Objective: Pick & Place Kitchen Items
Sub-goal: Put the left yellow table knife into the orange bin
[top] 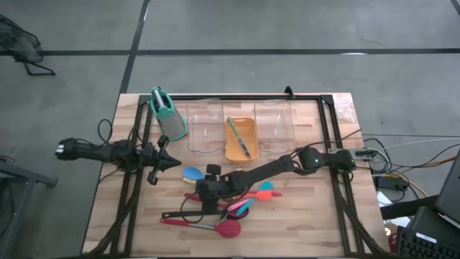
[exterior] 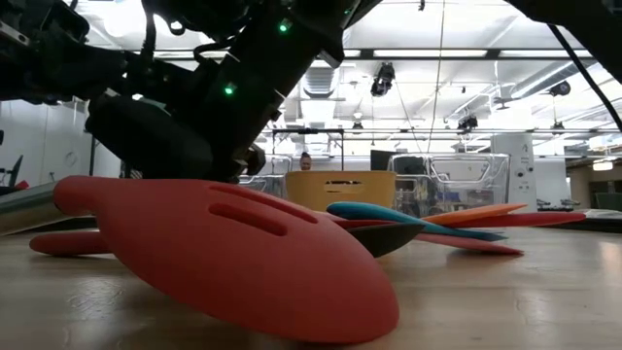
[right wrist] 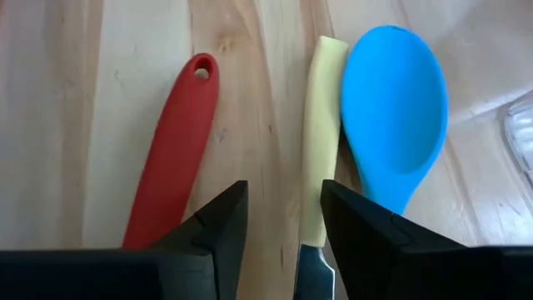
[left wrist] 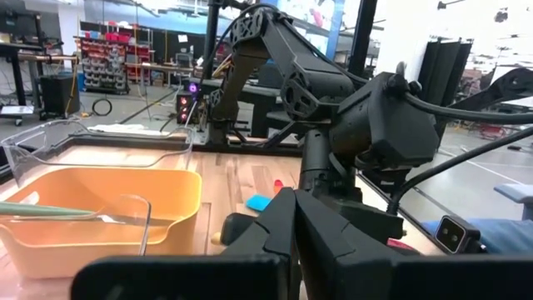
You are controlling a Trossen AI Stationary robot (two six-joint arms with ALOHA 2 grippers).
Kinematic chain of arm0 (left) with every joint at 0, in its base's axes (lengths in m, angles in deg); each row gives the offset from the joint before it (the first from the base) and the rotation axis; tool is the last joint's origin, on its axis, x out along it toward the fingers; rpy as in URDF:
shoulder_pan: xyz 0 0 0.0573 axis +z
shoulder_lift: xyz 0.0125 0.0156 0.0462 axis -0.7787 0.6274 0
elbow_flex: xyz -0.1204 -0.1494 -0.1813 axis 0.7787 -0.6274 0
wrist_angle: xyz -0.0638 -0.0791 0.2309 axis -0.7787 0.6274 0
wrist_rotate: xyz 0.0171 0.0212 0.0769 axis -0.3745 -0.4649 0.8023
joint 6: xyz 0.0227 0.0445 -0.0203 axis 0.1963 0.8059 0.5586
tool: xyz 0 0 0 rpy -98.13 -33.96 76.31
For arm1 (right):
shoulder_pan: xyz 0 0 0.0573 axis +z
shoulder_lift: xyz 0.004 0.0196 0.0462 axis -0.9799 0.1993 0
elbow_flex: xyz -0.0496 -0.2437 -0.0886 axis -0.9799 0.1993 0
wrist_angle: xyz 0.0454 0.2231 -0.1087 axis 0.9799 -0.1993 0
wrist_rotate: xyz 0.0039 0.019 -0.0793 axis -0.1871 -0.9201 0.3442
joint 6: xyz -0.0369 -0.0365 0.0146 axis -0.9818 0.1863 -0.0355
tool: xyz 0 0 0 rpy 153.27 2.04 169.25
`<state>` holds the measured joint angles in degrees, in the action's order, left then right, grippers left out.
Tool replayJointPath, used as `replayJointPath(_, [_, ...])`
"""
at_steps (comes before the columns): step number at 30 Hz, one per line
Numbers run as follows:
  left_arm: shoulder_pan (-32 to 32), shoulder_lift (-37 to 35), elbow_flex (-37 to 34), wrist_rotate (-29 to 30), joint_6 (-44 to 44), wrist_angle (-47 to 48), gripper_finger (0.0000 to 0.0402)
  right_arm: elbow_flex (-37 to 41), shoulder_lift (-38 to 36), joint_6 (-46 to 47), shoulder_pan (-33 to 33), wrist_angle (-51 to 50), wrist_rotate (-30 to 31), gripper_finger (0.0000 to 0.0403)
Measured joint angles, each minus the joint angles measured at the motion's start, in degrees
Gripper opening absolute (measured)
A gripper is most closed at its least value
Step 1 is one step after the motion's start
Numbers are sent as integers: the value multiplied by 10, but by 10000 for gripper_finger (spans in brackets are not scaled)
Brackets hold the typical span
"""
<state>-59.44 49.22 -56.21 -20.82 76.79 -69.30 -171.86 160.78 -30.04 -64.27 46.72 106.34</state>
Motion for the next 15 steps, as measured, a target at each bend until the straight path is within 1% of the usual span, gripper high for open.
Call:
replayJointPath(9, [0, 0, 0, 0, 0, 0, 12, -3, 0, -6, 0, -2, 10, 131])
replayJointPath(12, [0, 0, 0, 0, 0, 0, 12, -8, 0, -15, 2, -2, 29, 132])
replayJointPath(15, [0, 0, 0, 0, 0, 0, 12, -9, 0, -14, 1, -1, 42, 141])
